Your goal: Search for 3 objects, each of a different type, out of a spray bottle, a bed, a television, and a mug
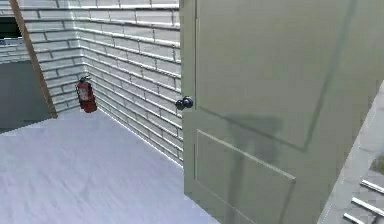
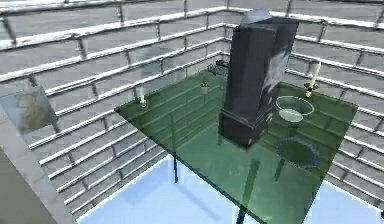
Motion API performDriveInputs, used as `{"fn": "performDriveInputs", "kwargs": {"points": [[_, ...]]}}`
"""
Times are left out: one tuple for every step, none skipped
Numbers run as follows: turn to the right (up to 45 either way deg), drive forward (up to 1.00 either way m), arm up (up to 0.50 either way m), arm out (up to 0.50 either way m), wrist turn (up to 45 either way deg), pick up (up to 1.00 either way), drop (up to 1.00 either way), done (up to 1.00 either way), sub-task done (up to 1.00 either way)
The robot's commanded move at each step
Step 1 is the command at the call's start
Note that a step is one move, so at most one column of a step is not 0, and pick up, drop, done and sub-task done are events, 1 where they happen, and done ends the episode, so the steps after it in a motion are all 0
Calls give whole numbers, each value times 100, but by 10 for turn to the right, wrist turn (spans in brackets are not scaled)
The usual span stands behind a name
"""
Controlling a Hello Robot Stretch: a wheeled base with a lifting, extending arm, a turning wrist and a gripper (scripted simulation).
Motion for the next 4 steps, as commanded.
{"fn": "performDriveInputs", "kwargs": {"points": [[390, 0, 0, 0, 0, 0, 0, 0, 0], [0, 25, 0, 0, 0, 0, 0, 0, 0], [450, 0, 0, 0, 0, 0, 0, 0, 0], [0, 0, 0, 0, 0, 0, 0, 100, 0]]}}
